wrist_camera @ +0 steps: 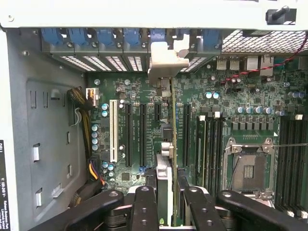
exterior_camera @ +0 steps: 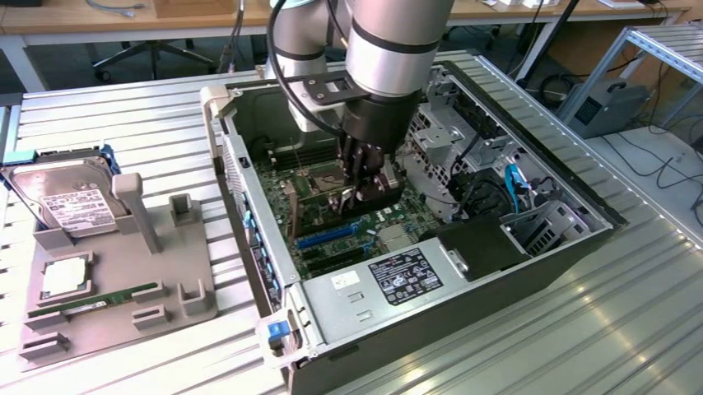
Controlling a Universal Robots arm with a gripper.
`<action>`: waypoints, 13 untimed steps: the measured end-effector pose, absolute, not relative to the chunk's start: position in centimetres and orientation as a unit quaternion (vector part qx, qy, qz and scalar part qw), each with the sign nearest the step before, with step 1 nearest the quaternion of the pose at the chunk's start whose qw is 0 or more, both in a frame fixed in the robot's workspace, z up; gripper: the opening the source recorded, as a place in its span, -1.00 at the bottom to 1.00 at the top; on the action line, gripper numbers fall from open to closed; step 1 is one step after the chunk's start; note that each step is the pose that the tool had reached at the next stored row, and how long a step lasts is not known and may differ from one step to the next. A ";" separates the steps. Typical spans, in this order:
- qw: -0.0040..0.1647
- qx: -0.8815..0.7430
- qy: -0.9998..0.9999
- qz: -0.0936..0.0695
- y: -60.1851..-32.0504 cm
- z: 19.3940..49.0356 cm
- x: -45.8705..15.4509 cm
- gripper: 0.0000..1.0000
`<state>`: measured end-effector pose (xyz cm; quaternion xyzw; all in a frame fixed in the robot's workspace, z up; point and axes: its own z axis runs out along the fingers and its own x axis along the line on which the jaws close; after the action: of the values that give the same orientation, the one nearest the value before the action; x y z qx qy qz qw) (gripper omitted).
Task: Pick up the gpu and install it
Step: 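Insert the gpu into the slot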
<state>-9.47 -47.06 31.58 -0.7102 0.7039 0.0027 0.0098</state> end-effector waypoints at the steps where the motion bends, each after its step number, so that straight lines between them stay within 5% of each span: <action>1: 0.010 -0.710 0.704 0.003 -47.1 31.5 -9.5 -0.47; 13: 0.010 -0.710 0.704 0.003 -47.1 31.2 -9.5 -0.47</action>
<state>-9.47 -47.06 31.19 -0.7102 0.7039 0.0027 0.0098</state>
